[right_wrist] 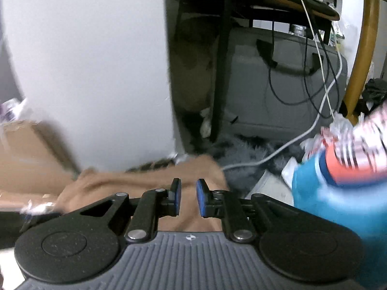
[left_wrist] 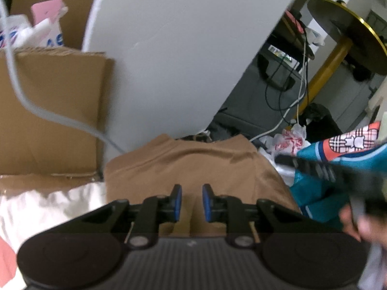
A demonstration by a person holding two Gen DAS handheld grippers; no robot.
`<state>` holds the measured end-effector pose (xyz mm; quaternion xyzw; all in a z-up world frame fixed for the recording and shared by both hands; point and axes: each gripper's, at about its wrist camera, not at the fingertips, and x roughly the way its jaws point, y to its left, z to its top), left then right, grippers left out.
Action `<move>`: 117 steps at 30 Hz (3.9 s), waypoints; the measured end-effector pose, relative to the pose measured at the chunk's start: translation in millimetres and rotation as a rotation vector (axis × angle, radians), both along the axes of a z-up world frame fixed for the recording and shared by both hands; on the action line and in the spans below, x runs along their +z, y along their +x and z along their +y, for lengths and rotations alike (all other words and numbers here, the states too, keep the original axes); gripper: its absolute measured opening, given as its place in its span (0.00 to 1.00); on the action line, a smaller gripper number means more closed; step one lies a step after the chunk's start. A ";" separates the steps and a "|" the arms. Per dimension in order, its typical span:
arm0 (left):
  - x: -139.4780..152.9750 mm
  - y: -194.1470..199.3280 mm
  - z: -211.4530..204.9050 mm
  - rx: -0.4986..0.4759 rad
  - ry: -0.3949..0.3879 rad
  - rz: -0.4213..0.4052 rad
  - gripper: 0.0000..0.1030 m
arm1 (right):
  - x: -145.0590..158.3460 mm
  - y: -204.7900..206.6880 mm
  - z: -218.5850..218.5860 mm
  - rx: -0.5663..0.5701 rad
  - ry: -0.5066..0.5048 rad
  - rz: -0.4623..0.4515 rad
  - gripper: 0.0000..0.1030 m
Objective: Fold clothes
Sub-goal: 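Lower the folded brown shirt onto the sheet beside the teal cloth, then open both grippers and pull them back from the folded shirt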
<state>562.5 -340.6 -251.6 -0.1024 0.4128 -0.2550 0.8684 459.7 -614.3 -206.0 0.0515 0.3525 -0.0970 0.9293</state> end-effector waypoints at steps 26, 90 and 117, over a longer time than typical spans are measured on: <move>-3.2 69.5 -74.2 0.032 0.250 -0.027 0.30 | -76.6 -158.7 -19.6 -0.130 0.012 -0.039 0.35; 34.9 -221.4 83.6 0.243 0.548 0.131 0.92 | -0.9 -249.1 90.5 -0.016 0.224 0.131 0.96; 254.4 -361.6 184.8 0.499 0.411 0.112 0.99 | 251.8 -374.3 154.4 0.060 0.306 0.060 0.97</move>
